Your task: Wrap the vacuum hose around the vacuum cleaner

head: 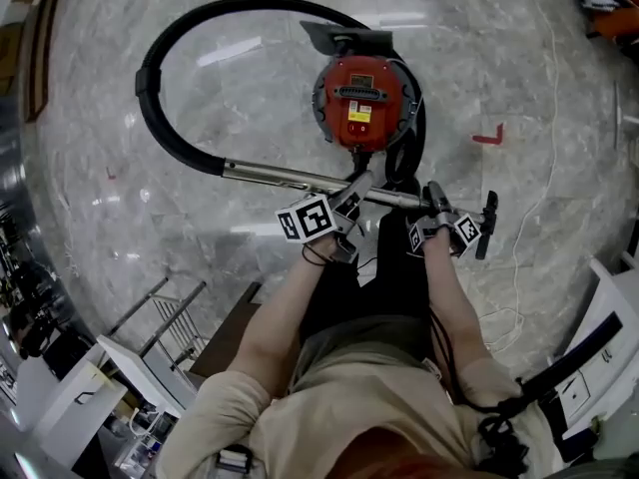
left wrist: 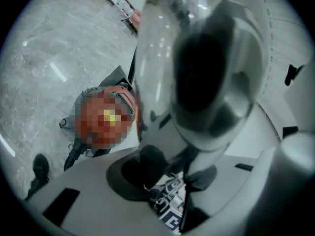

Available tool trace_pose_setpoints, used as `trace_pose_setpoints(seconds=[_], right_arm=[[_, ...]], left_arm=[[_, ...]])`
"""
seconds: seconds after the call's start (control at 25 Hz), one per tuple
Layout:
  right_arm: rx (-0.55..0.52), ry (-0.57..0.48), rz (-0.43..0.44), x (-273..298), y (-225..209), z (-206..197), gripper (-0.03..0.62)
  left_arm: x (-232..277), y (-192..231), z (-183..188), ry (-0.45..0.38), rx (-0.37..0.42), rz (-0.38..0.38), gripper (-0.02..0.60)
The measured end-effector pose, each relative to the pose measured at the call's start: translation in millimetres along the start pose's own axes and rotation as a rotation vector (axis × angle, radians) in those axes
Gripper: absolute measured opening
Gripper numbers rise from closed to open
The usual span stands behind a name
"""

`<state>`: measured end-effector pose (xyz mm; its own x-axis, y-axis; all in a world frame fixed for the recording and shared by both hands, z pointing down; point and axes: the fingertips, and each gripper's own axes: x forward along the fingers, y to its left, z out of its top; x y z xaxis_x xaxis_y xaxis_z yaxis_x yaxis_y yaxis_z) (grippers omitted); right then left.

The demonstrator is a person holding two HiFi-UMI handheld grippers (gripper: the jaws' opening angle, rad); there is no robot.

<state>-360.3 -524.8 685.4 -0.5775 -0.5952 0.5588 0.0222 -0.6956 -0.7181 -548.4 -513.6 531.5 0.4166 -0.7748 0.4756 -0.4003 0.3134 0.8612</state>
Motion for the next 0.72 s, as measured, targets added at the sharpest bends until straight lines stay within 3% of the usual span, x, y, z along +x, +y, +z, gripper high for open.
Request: trace_pose_setpoints(seconds=[0.2, 0.4, 0.56, 0.72], right_arm=[[-0.141, -0.012, -0.082, 8.0, 0.5, -1.4, 0.115], [-0.281, -0.024, -0.1, 35.3, 6.0, -32.2, 0.106], [-0.374, -0.031, -0.149, 47.7, -0.2, -59.2, 0.101], [-0.439, -0.013, -0.223, 51.2, -14.9, -72.7, 0.098]], left_arm=[[-3.0, 51.5, 5.6, 0.001, -0.153, -0.07, 0.135], [-12.9, 113.8, 33.3, 0.0, -0.293, -0.158, 0.135], [-28.1, 159.5, 42.5, -0.013, -0.398, -0.179, 0.135], [-41.0, 193.5, 29.3, -0.034, -0.525, -0.181, 0.135]])
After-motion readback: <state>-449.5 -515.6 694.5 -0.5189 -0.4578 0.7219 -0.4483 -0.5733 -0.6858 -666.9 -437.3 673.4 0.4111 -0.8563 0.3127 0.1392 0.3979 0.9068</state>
